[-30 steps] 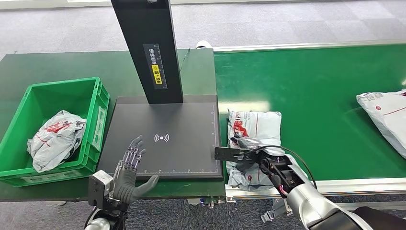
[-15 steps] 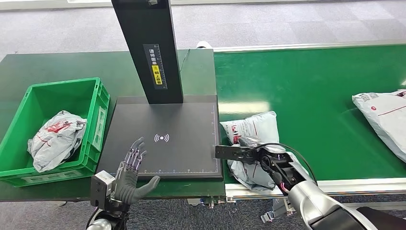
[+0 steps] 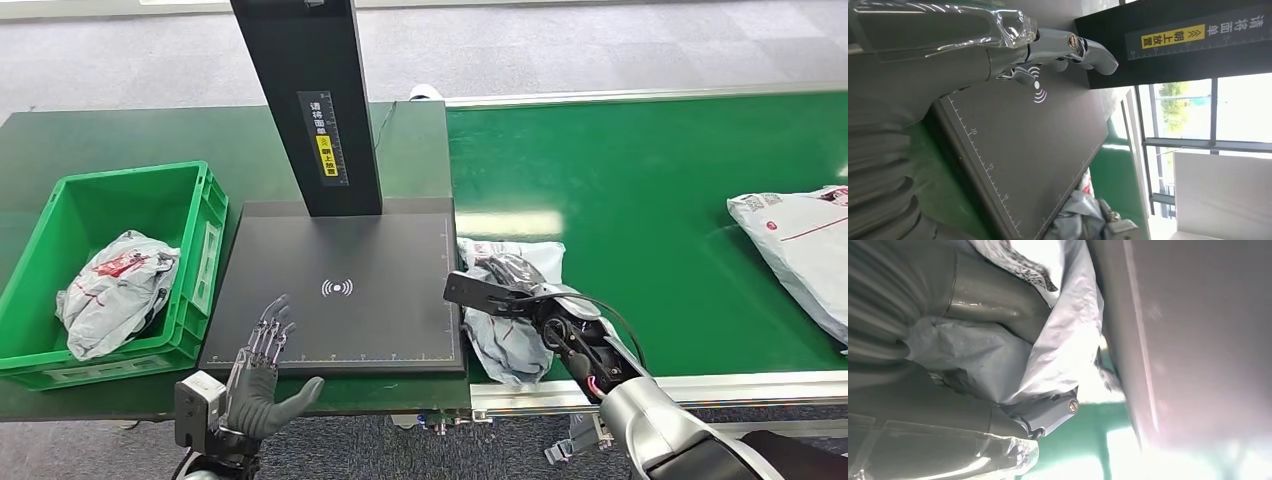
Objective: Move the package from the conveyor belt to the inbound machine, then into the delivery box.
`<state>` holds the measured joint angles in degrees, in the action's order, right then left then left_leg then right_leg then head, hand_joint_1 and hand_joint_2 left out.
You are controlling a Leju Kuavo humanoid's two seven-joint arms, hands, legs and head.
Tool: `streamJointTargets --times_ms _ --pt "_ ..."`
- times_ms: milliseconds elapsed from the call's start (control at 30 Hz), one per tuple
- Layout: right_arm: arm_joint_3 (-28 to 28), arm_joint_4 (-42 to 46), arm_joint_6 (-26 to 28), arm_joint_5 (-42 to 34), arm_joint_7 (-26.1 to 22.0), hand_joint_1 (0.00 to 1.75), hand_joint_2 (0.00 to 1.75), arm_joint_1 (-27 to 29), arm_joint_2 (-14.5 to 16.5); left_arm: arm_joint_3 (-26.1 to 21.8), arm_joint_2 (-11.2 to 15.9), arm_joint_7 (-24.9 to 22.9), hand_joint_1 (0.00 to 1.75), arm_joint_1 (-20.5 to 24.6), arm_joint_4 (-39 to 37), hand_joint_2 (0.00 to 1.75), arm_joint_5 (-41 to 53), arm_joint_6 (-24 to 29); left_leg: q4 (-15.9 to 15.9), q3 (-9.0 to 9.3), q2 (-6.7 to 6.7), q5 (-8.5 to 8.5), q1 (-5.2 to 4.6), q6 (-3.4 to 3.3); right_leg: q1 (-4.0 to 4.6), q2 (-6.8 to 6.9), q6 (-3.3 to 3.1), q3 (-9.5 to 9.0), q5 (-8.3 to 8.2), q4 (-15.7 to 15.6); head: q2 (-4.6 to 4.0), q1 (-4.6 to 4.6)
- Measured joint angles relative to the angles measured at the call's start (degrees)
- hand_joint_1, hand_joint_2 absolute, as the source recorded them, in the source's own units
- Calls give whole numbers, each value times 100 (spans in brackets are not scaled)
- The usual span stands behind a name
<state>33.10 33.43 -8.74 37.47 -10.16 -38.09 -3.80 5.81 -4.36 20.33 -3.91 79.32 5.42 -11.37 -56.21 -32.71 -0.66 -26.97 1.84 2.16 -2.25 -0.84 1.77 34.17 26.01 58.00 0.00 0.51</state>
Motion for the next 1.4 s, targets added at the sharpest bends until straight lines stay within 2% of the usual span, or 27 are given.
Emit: streamJointTargets --times_ms 167,467,733,867,933,1033,1133,1300,1400 --pt "-138 244 134 -144 -132 175 175 57 24 -21 7 28 0 -26 63 175 1 0 0 -3 0 0 0 0 0 0 0 1 0 0 0 1" --pt "-625 1130 699 -1033 -1048 175 175 287 274 -87 5 184 0 -11 76 175 32 -10 0 -5 -1 0 0 0 0 0 0 8 0 0 0 -1" --pt "-746 1514 1108 -1219 -1333 175 175 275 516 -112 1 279 0 49 52 175 23 -11 0 -7 0 0 -1 0 0 0 0 7 0 0 0 1" --pt "-760 1603 1279 -1183 -1230 175 175 111 696 -117 -21 305 0 82 43 175 16 -12 1 -8 -2 1 0 0 0 -1 0 8 0 1 0 1" --pt "-671 1495 1071 -1037 -1078 175 175 -58 800 -131 -31 311 0 88 46 175 -1 -5 2 -8 -4 1 1 1 1 -1 0 8 0 2 0 1" --pt "-307 1062 451 -715 -964 175 175 -302 1001 -195 -38 347 0 85 98 175 -45 11 3 -7 -4 1 2 1 3 -2 0 8 0 2 0 1" --pt "173 598 -121 -573 -1029 175 175 -383 1212 -254 -40 426 0 76 181 175 -61 -1 2 -9 5 2 3 2 4 3 0 9 1 2 0 0" --pt "583 183 -414 -543 -1129 175 175 -470 1390 -286 -40 466 0 57 238 175 -63 -16 2 -15 8 2 1 1 2 7 1 8 2 1 0 2" --pt "869 43 -1180 -444 -1359 175 175 -528 1426 -299 -37 520 0 42 251 175 -68 -36 1 -14 6 2 0 1 0 6 1 8 2 0 0 2"
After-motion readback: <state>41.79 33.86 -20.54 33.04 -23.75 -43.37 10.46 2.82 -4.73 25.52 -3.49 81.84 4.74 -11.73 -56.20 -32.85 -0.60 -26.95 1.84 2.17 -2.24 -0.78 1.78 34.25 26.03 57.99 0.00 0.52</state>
